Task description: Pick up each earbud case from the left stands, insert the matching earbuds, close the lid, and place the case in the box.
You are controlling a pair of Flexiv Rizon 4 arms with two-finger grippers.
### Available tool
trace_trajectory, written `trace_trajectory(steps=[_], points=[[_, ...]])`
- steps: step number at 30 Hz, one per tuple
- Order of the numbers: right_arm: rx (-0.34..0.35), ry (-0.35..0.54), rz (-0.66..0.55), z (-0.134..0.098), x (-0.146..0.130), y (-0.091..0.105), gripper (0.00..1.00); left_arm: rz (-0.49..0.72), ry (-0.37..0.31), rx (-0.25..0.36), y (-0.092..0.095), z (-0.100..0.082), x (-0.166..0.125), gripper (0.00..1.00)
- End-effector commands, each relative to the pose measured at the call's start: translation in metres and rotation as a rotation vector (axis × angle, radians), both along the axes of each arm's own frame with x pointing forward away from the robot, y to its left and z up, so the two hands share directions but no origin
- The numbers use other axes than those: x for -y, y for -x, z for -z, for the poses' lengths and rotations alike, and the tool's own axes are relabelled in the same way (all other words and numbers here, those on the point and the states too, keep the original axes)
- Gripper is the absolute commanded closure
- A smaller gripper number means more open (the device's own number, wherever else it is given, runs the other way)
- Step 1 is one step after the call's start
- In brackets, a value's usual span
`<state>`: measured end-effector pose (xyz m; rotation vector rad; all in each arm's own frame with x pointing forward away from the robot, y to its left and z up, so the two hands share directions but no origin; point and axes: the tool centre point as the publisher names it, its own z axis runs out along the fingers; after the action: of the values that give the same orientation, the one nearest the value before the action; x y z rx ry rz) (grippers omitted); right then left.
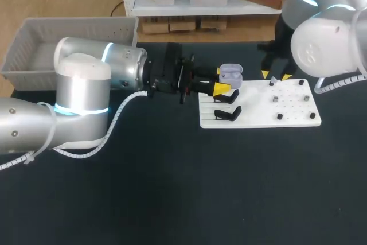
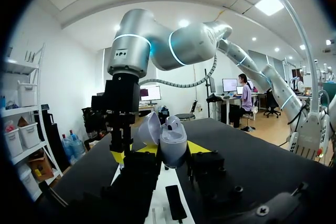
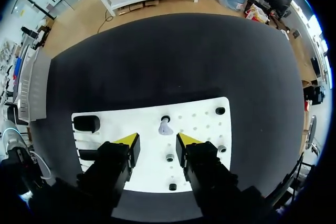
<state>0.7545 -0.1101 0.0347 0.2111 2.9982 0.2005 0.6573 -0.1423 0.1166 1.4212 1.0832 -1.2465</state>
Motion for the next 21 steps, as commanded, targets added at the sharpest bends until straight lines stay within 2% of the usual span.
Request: trace_trajectory(steps=[1,21], points=[[-0.014,0.001,-0.001,0.006,0.001,-0.004,0.56,-0.004,0.002,0.002,0.001,0.001,0.000,1.00],[-0.047,0.008,0.015,0.020,0.004,-0.010,0.63,-0.004,0.002,0.002,0.001,0.001,0.000,1.00]])
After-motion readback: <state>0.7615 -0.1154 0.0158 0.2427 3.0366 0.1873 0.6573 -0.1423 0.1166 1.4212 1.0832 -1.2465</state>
